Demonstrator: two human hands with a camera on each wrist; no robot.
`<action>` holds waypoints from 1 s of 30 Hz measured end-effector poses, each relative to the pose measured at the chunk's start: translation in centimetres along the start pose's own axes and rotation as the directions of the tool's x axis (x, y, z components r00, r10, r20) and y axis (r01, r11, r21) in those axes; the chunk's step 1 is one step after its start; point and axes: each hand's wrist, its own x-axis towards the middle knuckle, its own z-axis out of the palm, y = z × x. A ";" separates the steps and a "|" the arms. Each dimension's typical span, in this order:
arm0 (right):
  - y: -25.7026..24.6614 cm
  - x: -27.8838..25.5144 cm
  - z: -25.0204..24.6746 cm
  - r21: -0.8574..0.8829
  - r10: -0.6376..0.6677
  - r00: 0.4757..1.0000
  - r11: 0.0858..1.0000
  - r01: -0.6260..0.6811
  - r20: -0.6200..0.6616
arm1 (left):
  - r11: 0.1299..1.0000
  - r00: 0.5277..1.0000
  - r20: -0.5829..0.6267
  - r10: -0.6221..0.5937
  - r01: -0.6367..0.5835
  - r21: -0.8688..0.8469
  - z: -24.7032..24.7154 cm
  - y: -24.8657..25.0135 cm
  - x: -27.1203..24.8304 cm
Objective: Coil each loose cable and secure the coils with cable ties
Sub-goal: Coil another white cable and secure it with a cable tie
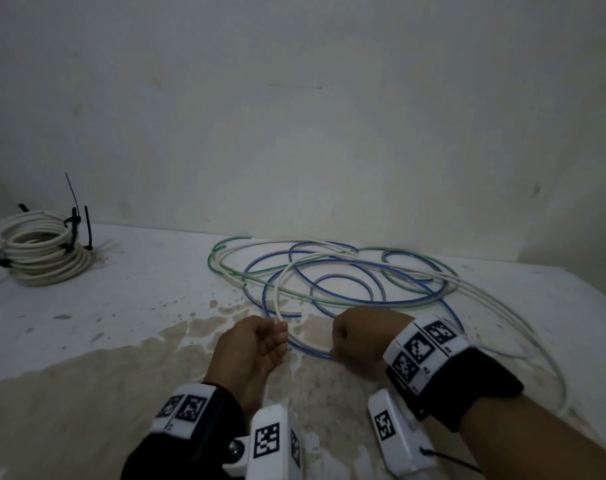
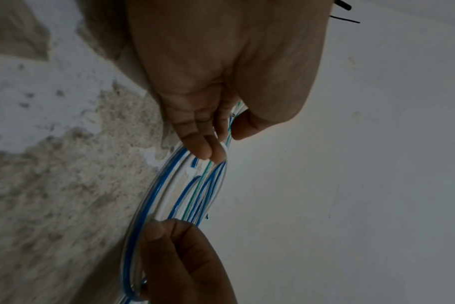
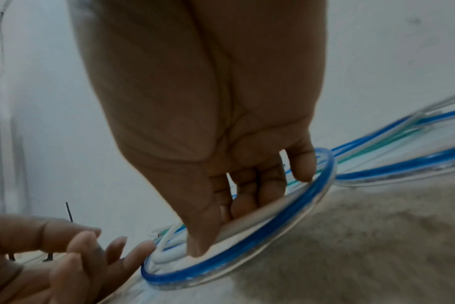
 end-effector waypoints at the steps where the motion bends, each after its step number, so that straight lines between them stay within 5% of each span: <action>1: 0.1 0.0 0.0 0.014 0.007 1.000 1.000 -0.007 -0.019 | 1.000 1.000 0.005 0.004 -0.004 0.008 0.0 0.0 0.0; 7: 1.3 -1.3 -1.5 0.295 -0.013 0.936 0.947 0.124 -0.351 | 1.000 0.998 0.067 -0.016 0.016 0.009 -0.1 0.2 -0.1; 9: 1.8 -2.5 -2.9 0.265 -0.040 0.861 0.944 0.199 -0.506 | 1.000 0.996 0.083 -0.019 0.019 0.000 -0.1 0.1 0.0; 13: 2.7 -6.4 -6.8 0.172 -0.088 0.633 0.925 0.338 -0.769 | 0.991 0.994 0.106 0.037 -0.023 -0.128 0.3 0.8 -0.8; 15: 2.7 -9.2 -9.0 0.139 -0.105 0.549 0.913 0.384 -0.829 | 0.964 0.978 0.110 0.176 -0.148 -0.222 1.0 1.7 -1.8; 17: 2.5 -12.0 -10.6 0.146 -0.101 0.495 0.888 0.436 -0.863 | 0.915 0.915 0.102 0.389 -0.371 -0.159 1.9 2.7 -2.9; 20: 2.2 -15.2 -12.0 0.217 -0.091 0.471 0.800 0.559 -0.877 | 0.740 0.738 0.233 0.633 -0.666 0.099 4.1 4.1 -5.5; 23: 2.6 -15.9 -11.9 0.292 -0.029 0.452 0.726 0.623 -0.891 | 0.623 0.618 0.458 0.639 -0.765 0.164 6.4 5.8 -8.0; 26: 3.3 -14.5 -10.8 0.359 0.105 0.422 0.727 0.585 -0.901 | 0.807 0.657 0.625 0.422 -0.586 0.071 8.4 6.8 -10.4; 30: 3.4 -12.1 -7.9 0.459 0.180 0.521 0.750 0.477 -0.834 | 0.907 0.738 0.592 0.323 -0.421 0.030 9.6 7.0 -12.2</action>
